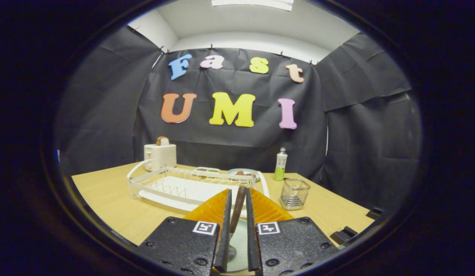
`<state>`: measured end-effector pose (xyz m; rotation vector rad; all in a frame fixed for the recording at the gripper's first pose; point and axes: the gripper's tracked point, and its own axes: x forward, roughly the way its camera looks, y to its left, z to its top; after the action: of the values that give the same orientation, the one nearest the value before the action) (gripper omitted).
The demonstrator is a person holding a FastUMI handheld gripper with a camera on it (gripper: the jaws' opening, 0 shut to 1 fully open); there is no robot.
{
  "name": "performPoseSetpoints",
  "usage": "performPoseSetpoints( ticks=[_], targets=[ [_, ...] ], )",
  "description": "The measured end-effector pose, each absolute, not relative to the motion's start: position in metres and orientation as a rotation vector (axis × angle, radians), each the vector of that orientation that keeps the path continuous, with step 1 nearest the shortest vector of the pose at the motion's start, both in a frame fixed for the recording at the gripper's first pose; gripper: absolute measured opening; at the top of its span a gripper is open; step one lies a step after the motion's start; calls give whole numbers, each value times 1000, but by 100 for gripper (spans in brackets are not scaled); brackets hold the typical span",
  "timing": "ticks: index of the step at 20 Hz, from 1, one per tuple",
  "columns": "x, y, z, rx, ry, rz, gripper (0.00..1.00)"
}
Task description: Take the plate from the dish rack, then take the spoon from the basket and place it into the plate.
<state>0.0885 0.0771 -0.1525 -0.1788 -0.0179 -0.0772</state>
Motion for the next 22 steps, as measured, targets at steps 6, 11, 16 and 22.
performPoseSetpoints(
  ticks=[6, 11, 16, 22],
  targets=[
    [39, 70, -88, -195, -251, -104, 45],
    [11, 81, -60, -185, -250, -83, 74],
    [2, 87, -45, -190, -195, -76, 94],
    [20, 107, -59, -180, -43, -3, 97]
  ],
)
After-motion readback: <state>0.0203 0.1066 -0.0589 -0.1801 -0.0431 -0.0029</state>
